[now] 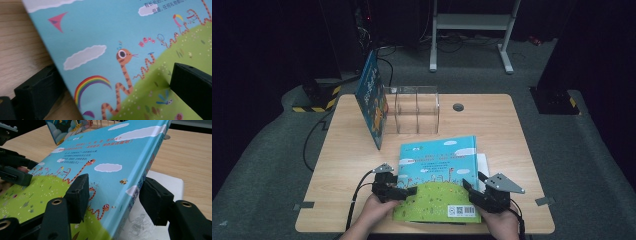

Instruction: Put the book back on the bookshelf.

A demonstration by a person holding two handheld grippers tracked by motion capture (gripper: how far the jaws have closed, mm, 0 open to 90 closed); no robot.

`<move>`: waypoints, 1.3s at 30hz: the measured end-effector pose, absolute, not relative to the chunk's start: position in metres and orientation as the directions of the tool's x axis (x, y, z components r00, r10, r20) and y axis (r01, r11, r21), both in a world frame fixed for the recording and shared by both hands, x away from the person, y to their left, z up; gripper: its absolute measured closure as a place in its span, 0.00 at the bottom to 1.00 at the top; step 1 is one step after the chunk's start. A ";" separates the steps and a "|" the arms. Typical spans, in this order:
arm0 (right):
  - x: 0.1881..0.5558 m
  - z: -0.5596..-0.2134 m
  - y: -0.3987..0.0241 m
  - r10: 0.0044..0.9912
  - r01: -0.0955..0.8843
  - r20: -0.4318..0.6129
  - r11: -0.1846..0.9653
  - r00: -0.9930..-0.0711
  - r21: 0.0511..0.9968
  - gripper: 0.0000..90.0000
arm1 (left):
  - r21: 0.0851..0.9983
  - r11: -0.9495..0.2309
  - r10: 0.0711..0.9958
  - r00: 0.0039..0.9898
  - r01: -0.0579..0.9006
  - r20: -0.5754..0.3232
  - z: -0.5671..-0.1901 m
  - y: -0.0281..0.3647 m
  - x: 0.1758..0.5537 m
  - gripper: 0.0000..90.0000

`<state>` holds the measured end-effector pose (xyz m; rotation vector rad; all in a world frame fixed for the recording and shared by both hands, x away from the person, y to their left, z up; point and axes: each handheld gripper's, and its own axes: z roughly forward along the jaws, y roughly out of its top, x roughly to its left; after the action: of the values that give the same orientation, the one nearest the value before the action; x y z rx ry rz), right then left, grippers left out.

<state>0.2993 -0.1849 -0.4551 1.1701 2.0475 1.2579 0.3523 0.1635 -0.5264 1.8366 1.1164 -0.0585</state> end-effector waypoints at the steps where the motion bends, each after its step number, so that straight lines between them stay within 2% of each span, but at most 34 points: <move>1: 0.299 -0.455 -0.185 0.848 0.422 0.044 0.218 -0.529 0.880 0.47 | 0.691 -0.131 0.663 0.581 0.711 -0.472 -0.526 0.163 0.353 0.00; 7: 0.297 -0.452 -0.185 0.842 0.398 0.042 0.210 -0.538 0.893 0.47 | 0.702 -0.142 0.684 0.582 0.697 -0.439 -0.517 0.163 0.349 0.00; 13: 0.295 -0.448 -0.186 0.843 0.373 0.045 0.190 -0.537 0.908 0.50 | 0.743 -0.160 0.711 0.598 0.649 -0.370 -0.506 0.163 0.343 0.02; 21: 0.289 -0.439 -0.189 0.856 0.312 0.016 0.171 -0.517 0.935 0.55 | 0.845 -0.140 0.766 0.597 0.516 -0.237 -0.483 0.165 0.327 0.19; 25: 0.282 -0.429 -0.186 0.862 0.251 -0.023 0.173 -0.506 0.952 0.58 | 0.882 -0.101 0.783 0.583 0.461 -0.215 -0.474 0.169 0.319 0.28; 32: 0.271 -0.421 -0.183 0.877 0.161 -0.065 0.160 -0.477 0.974 0.61 | 0.950 -0.041 0.820 0.553 0.311 -0.146 -0.459 0.174 0.302 0.44; 36: 0.265 -0.419 -0.182 0.884 0.093 -0.083 0.141 -0.459 0.986 0.64 | 0.976 -0.058 0.846 0.529 0.209 -0.063 -0.454 0.172 0.292 0.48; 39: 0.264 -0.419 -0.182 0.882 0.083 -0.101 0.156 -0.461 0.984 0.63 | 0.981 -0.078 0.855 0.518 0.179 -0.026 -0.451 0.171 0.289 0.49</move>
<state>0.2641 -0.1815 -0.4190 0.9314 1.7024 1.3808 0.2890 0.1706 -0.4512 1.5780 0.9112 0.7138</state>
